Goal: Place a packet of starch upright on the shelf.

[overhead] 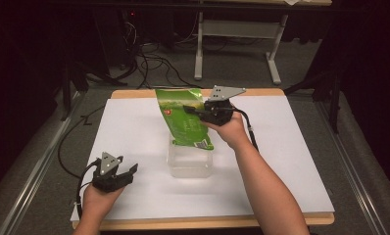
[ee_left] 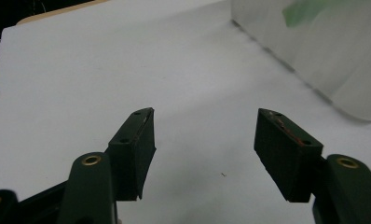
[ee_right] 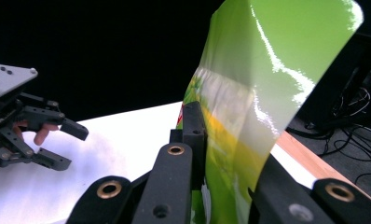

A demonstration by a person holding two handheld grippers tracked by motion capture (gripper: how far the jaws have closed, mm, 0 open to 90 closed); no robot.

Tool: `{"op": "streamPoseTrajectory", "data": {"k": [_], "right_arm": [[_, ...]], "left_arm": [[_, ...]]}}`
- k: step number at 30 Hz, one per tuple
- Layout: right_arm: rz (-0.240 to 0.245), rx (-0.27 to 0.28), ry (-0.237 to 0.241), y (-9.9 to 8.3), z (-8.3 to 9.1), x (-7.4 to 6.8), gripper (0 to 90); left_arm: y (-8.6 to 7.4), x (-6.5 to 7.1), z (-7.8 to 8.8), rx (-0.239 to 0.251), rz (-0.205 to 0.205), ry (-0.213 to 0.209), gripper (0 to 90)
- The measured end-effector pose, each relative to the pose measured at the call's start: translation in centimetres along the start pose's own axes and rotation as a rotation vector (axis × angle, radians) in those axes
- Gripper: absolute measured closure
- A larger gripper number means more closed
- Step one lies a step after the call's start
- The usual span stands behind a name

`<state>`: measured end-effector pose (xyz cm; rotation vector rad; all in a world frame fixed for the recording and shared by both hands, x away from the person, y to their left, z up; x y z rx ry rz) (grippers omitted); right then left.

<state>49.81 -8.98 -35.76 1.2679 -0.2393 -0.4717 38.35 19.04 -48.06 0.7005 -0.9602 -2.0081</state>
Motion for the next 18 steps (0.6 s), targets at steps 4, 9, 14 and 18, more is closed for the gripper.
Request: {"op": "streamPoseTrajectory", "data": {"k": [4,9,14,18], "right_arm": [[-0.033,-0.004,-0.003,-1.1,0.1,0.2,87.7],[-0.064,-0.025,0.000,-3.1,0.3,-0.1,86.2],[-0.147,0.001,-0.021,-5.0,1.5,0.1,78.3],[-0.175,-0.021,-0.034,-6.2,2.5,0.2,73.9]], "left_arm": [[0.0,0.0,0.0,0.002,0.000,0.002,38.7],[0.1,0.1,0.1,0.003,-0.004,0.003,38.8],[0.1,0.2,0.1,0.000,-0.007,0.002,38.8],[0.1,0.2,0.1,0.002,-0.008,0.002,38.8]]}}
Point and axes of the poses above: each handheld gripper's, and its own axes: z roughly backward along the jaws, y roughly out of its top, x roughly to its right, the point moved 6 cm from there along -z, roughly forward along the jaws, and after that the axes turned 6 degrees about -z, right-handed, at the moved point
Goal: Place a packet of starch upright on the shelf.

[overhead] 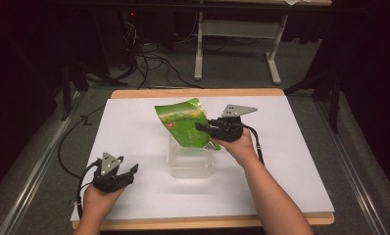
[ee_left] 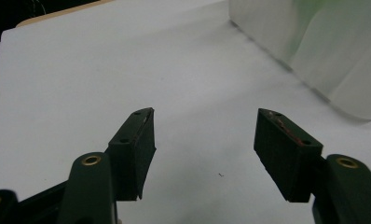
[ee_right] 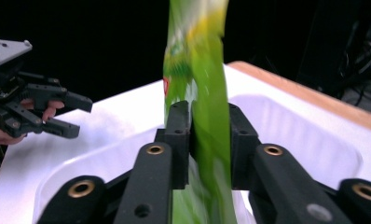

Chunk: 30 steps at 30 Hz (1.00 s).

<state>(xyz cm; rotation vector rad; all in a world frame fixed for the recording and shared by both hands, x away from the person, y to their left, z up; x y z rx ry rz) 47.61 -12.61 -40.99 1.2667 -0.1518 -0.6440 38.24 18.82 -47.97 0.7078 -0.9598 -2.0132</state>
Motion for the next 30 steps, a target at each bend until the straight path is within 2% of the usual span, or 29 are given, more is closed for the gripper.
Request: {"op": "streamPoseTrajectory", "data": {"k": [4,5,6,7,10,11,12,13,17,23,24,25,26,27,30], "right_arm": [[-0.029,-0.039,-0.024,-1.5,1.0,0.4,71.0],[-0.036,-0.056,-0.040,-2.3,1.6,0.7,71.5],[-0.036,-0.056,-0.040,-2.3,1.6,0.7,71.5],[-0.046,-0.064,-0.047,-2.8,1.8,0.8,74.8],[-0.045,-0.085,-0.067,-3.3,1.5,0.8,78.4],[-0.016,-0.144,-0.110,-4.0,0.9,0.7,85.6],[-0.016,-0.144,-0.110,-4.0,0.9,0.7,85.6],[0.001,-0.177,-0.131,-4.8,0.2,0.6,87.3],[-0.086,-0.168,-0.111,-5.4,-0.1,1.1,88.3],[-0.116,-0.215,-0.118,-5.8,-0.8,1.2,88.6],[-0.126,-0.250,-0.120,-5.8,-1.1,1.3,88.7],[-0.126,-0.250,-0.120,-5.8,-1.1,1.3,88.7],[-0.127,-0.281,-0.126,-6.0,-1.4,1.4,88.7],[-0.102,-0.323,-0.145,-6.5,-2.1,1.3,88.8],[-0.115,-0.336,-0.140,-6.6,-2.4,1.3,88.7]], "left_arm": [[0.1,0.0,0.1,0.005,0.001,0.001,38.8],[0.1,0.0,0.1,0.005,-0.001,-0.003,38.8],[0.1,0.0,0.1,0.005,-0.001,-0.003,38.8],[0.0,0.1,0.0,0.000,-0.007,-0.006,38.9],[0.1,0.3,-0.1,-0.001,-0.009,-0.008,39.2],[0.2,0.4,-0.1,0.002,-0.013,-0.008,39.3],[0.2,0.4,-0.1,0.002,-0.013,-0.008,39.3],[0.2,0.5,-0.1,0.001,-0.016,-0.010,39.3],[0.1,0.4,-0.2,-0.004,-0.012,-0.009,39.3],[0.1,0.5,-0.2,-0.006,-0.014,-0.011,39.3],[0.1,0.5,-0.2,-0.008,-0.016,-0.009,39.3],[0.1,0.5,-0.2,-0.008,-0.016,-0.009,39.3],[0.1,0.5,-0.2,-0.006,-0.015,-0.009,39.3],[0.2,0.5,-0.1,-0.002,-0.014,-0.008,39.3],[0.2,0.4,-0.1,0.002,-0.014,-0.008,39.3]]}}
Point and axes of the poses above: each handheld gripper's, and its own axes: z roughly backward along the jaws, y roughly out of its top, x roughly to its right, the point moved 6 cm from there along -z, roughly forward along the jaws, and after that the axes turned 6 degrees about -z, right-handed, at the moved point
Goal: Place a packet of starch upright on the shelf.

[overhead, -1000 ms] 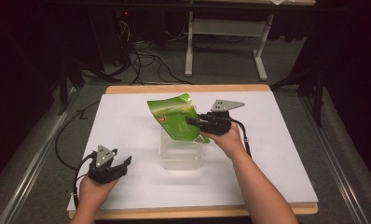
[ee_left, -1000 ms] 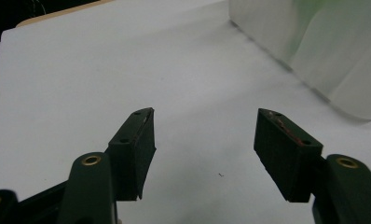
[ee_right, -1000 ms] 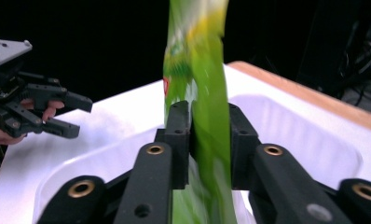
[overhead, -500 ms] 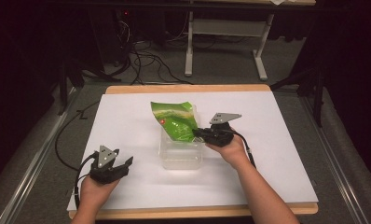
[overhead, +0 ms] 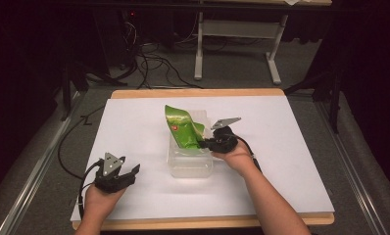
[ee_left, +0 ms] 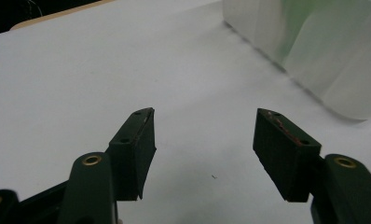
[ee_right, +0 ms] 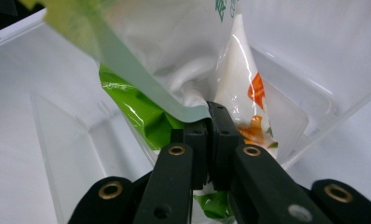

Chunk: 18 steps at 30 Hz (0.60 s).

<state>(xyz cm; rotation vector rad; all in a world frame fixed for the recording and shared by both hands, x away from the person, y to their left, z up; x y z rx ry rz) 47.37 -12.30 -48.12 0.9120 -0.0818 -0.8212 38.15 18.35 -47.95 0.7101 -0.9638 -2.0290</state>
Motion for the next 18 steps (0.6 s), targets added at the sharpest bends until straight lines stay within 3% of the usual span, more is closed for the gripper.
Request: {"op": "streamPoseTrajectory", "data": {"k": [5,7,10,12,18], "right_arm": [[-0.012,0.000,0.003,0.1,0.2,0.0,87.4],[-0.021,0.032,0.011,0.5,0.9,-0.1,79.0],[-0.009,0.044,0.008,0.7,1.3,-0.1,81.0],[0.022,0.030,-0.021,0.8,1.4,-0.3,85.7],[-0.020,-0.049,-0.026,1.1,1.1,0.0,88.8]], "left_arm": [[-0.1,-0.1,-0.1,-0.006,0.005,-0.001,39.3],[-0.1,-0.1,0.0,-0.004,0.003,-0.001,39.3],[-0.1,-0.1,-0.1,-0.007,0.003,0.000,39.3],[-0.1,-0.1,-0.1,-0.006,0.002,-0.001,39.3],[-0.1,0.0,-0.1,-0.007,0.003,0.000,39.3]]}}
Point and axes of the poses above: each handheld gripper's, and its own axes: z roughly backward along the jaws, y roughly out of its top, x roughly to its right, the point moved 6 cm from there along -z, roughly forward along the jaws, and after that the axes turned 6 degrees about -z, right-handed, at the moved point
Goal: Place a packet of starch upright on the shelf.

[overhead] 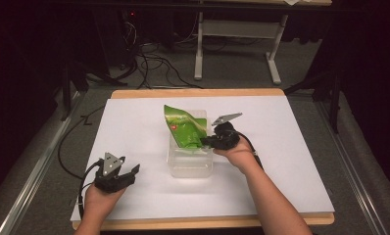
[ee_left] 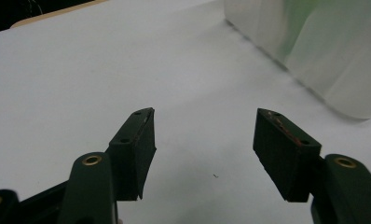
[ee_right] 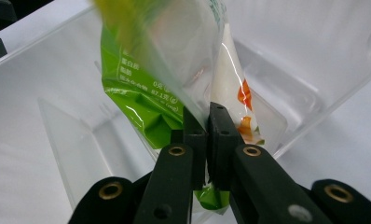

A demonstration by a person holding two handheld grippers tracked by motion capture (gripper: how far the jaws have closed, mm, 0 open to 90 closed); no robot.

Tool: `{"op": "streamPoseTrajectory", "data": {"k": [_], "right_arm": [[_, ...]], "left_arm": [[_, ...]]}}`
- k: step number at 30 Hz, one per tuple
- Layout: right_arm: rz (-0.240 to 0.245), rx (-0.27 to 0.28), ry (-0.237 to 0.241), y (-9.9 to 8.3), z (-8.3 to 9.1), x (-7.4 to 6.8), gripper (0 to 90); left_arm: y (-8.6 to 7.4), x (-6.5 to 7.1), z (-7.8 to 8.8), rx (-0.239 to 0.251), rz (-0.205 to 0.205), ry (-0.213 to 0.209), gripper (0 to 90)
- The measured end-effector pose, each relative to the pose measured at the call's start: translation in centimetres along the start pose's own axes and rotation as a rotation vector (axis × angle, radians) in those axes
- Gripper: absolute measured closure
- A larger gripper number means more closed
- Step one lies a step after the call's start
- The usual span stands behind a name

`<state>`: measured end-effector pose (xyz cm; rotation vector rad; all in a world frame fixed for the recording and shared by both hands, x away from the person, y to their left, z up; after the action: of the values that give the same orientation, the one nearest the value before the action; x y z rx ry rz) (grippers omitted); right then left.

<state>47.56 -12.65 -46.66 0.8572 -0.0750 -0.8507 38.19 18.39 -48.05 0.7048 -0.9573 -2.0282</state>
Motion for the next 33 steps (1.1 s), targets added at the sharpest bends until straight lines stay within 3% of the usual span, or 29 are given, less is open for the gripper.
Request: {"op": "streamPoseTrajectory", "data": {"k": [11,20,33], "right_arm": [[0.000,-0.048,-0.015,-0.7,-1.3,0.3,89.2],[-0.010,-0.076,-0.022,-0.7,-1.2,0.3,87.6],[-0.018,0.042,-0.003,0.8,1.8,-0.6,63.4]], "left_arm": [[0.0,0.0,0.0,0.002,-0.002,-0.002,39.3],[0.0,0.0,0.1,0.004,-0.001,0.002,39.3],[0.1,0.0,0.1,0.007,0.001,-0.003,39.3]]}}
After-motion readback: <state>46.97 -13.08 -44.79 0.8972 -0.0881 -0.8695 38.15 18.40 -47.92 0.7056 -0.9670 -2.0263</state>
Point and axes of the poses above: each handheld gripper's, and its own axes: z roughly backward along the jaws, y roughly out of its top, x roughly to its right, the point moved 6 cm from there along -z, roughly forward along the jaws, and after that the axes turned 6 degrees about -z, right-handed, at the moved point
